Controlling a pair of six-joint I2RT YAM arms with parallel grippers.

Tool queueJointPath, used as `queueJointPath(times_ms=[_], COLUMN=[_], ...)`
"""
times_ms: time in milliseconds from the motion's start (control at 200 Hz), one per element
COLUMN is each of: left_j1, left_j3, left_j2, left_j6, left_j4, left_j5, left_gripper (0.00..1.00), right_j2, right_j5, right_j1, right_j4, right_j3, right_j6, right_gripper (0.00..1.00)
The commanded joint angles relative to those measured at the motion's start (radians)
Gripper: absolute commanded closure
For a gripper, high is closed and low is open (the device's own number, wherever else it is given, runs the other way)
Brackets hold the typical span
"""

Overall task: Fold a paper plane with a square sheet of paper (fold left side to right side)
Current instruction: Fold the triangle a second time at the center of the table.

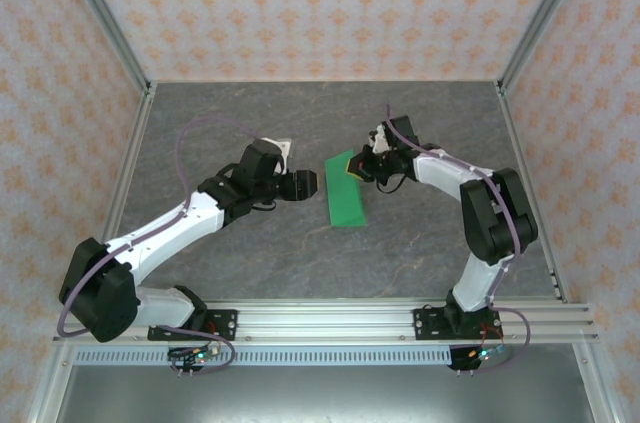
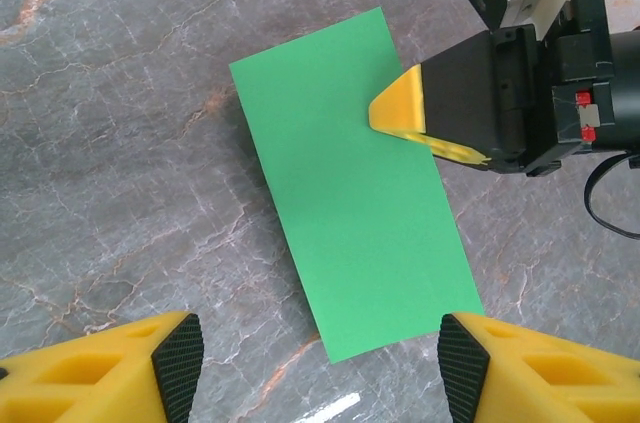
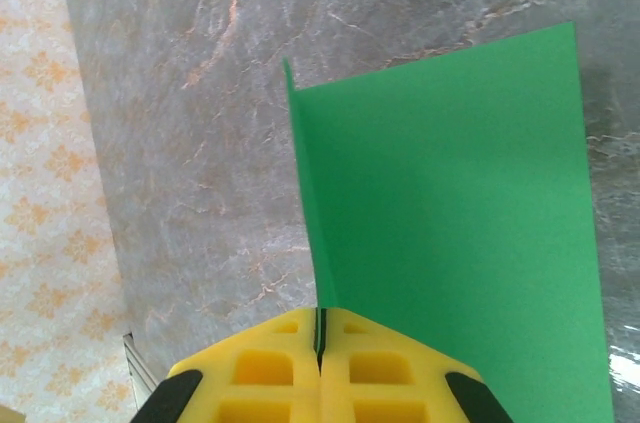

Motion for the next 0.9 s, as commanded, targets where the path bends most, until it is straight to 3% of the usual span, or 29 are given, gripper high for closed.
queueJointPath(times_ms=[0, 205, 300, 475, 651, 896], left_j1=[-0.004, -0.007, -0.052, -0.216, -0.347, -0.389], left_j3=[0.029, 0.012, -0.003, 0.039, 0.145, 0.249], left_j2=[-0.019, -0.02, -0.018, 0.082, 0.253, 0.415], left_j6=[0.031, 0.064, 0.136, 0.22, 0.23, 0.268], left_j4=[-0.028, -0.003, 0.0, -0.035, -0.051, -0.053], left_j5=[-0.034, 0.008, 0.009, -0.055, -0.171, -0.295], left_gripper=[0.34, 0.33, 0.31, 0.28, 0.28, 0.27], right_j2=[0.019, 0.063, 0.074, 0.065, 0.064, 0.064], right_j5=[0.017, 0.034, 0.034, 0.08, 0.091, 0.089], right_j1=[0.006, 0.007, 0.007, 0.007, 0.005, -0.004], right_j4=[0.043, 0.09, 0.09, 0.008, -0.011, -0.025], right_j3=[0.024, 0.024, 0.033, 0.052, 0.05, 0.05], right_j6=[0.058, 0.127, 0.14, 0.094, 0.089, 0.084], right_gripper=[1.0, 0.94, 0.89, 0.77, 0.75, 0.75])
